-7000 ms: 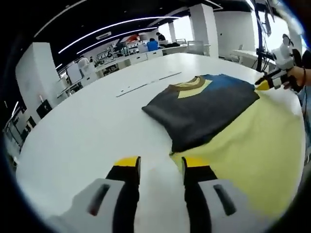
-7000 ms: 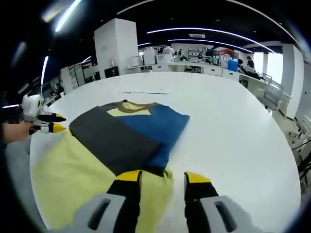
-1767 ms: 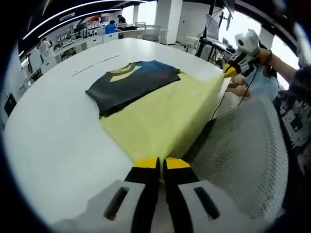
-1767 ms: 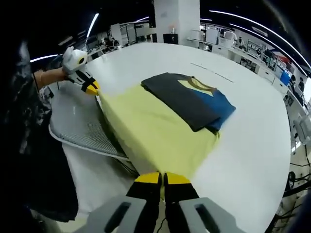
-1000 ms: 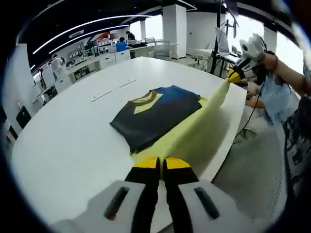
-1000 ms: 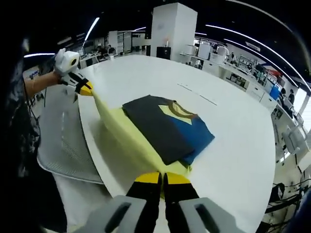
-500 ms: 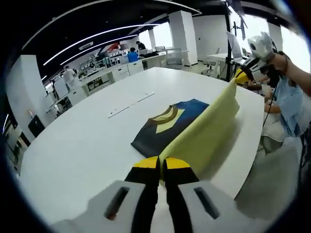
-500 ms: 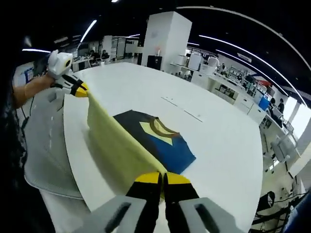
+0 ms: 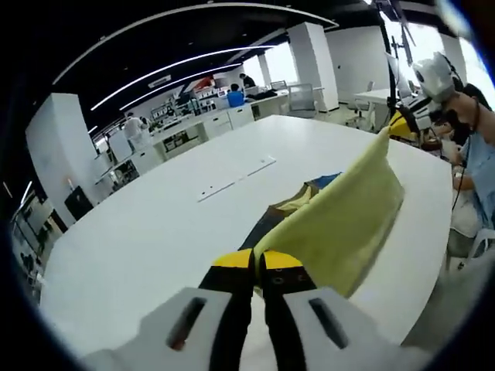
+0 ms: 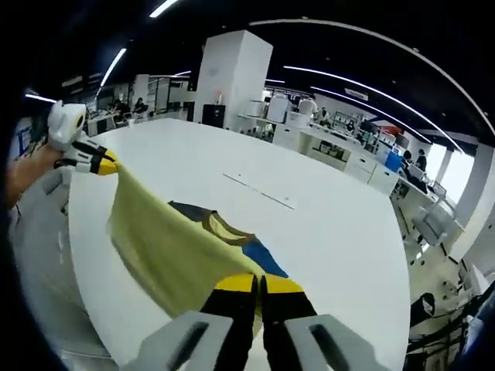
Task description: Fold the garment on the visible template until the final outline fits inside the template.
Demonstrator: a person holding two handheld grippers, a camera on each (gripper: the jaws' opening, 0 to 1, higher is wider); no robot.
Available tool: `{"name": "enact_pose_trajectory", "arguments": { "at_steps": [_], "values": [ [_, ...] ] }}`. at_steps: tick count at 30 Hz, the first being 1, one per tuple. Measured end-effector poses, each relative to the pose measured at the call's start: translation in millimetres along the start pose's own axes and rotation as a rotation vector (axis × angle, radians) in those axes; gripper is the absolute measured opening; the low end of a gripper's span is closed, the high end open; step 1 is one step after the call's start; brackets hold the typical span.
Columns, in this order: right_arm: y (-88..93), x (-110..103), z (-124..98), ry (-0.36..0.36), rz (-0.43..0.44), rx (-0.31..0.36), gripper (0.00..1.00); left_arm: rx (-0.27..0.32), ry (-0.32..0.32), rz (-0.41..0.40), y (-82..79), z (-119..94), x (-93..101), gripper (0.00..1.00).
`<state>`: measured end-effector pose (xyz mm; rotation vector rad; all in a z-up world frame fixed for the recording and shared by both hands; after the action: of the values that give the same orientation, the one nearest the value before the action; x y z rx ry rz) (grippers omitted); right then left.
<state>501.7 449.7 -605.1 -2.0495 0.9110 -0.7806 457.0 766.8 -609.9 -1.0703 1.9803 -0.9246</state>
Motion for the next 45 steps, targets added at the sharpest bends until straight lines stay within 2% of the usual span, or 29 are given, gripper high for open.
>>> {"name": "enact_pose_trajectory", "arguments": {
  "at_steps": [3,7,11,17,22,24,26,28,34,42,45],
  "values": [
    [-3.9,6,9,0.037,-0.009,-0.004,0.0,0.015,-0.015,0.015,-6.7,9,-5.6,0.0],
    [-12.9,14,17,0.057,0.01,0.014,0.0,0.022,-0.037,0.027,-13.9,20,-14.5,0.0],
    [-19.9,19,30,0.074,-0.009,0.011,0.0,0.021,-0.051,0.032,-16.7,34,-23.6,0.0],
    [-16.5,26,51,0.1,-0.038,-0.02,0.0,0.021,-0.06,0.028,-18.6,53,-32.2,0.0],
    [-3.8,28,76,0.106,-0.033,-0.057,0.0,0.005,-0.063,-0.023,-6.3,78,-36.1,0.0],
    [1.4,30,85,0.115,-0.035,-0.069,0.0,0.012,-0.055,-0.064,0.6,90,-35.3,0.0],
    [9.0,31,96,0.116,-0.032,-0.085,0.0,-0.005,-0.054,-0.094,10.1,100,-35.1,0.0],
    [14.3,31,105,0.114,-0.028,-0.089,0.0,-0.006,-0.061,-0.088,14.2,107,-35.6,0.0],
    [31.5,30,133,0.085,-0.012,-0.124,0.0,-0.057,-0.07,-0.087,34.0,127,-36.4,0.0],
    [51.0,26,161,0.051,-0.11,-0.2,0.0,-0.078,-0.093,-0.1,54.3,147,-37.1,0.0],
    [57.5,25,169,0.035,-0.127,-0.214,0.0,-0.107,-0.112,-0.047,64.4,155,-36.2,0.0]
  ]
}}
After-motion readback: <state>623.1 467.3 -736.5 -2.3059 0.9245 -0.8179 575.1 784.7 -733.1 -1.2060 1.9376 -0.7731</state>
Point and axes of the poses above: the point that each gripper's makers call its tool centre point, and the gripper's own axes: z roughly forward along the fingers, x roughly to its right, y roughly out of its underside, the point moved 2 cm from there along -z, roughly backward along the fingers, and after that the axes turned 3 degrees about y, right-handed, at the moved point
